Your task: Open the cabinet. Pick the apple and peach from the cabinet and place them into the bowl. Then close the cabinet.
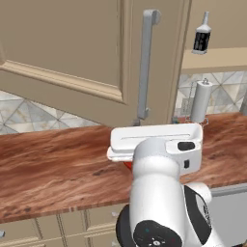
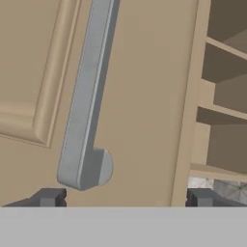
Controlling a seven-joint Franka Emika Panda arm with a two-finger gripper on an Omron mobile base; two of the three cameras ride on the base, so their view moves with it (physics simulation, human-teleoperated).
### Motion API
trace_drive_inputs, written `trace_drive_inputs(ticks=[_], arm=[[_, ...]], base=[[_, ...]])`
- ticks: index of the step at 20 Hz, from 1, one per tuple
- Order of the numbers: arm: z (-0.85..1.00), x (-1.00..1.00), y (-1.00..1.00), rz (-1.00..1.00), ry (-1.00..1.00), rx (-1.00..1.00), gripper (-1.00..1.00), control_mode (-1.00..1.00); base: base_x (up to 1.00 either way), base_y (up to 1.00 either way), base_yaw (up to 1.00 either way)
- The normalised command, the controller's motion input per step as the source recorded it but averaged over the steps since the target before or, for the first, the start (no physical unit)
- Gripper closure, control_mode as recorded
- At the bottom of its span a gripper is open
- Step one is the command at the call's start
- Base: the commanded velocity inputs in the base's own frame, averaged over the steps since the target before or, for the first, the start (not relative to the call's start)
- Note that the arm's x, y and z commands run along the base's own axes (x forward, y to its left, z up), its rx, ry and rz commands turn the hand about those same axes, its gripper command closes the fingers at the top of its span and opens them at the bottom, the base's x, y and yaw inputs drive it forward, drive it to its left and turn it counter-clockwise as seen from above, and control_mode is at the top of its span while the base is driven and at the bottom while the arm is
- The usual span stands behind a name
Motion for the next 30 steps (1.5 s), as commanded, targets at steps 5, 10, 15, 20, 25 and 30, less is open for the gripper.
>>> trace_drive_inputs(ticks=[5, 10, 15, 20, 25, 30], arm=[[-0.35, 0.80, -0.14, 0.00, -0.02, 0.00, -1.00, -1.00], [-0.34, 0.86, -0.11, 0.00, 0.00, 0.00, -1.00, -1.00], [-0.36, 0.92, -0.09, 0.00, 0.00, 0.00, -1.00, -1.00], [-0.43, 1.00, -0.03, 0.00, 0.00, -0.03, -1.00, -1.00], [-0.45, 1.00, -0.02, 0.00, -0.02, -0.03, -1.00, -1.00], [-0.49, 1.00, -0.01, 0.00, -0.01, -0.05, -1.00, -1.00]], base=[[0.00, 0.00, 0.00], [0.00, 0.00, 0.00], [0.00, 0.00, 0.00], [0.00, 0.00, 0.00], [0.00, 0.00, 0.00], [0.00, 0.00, 0.00]])
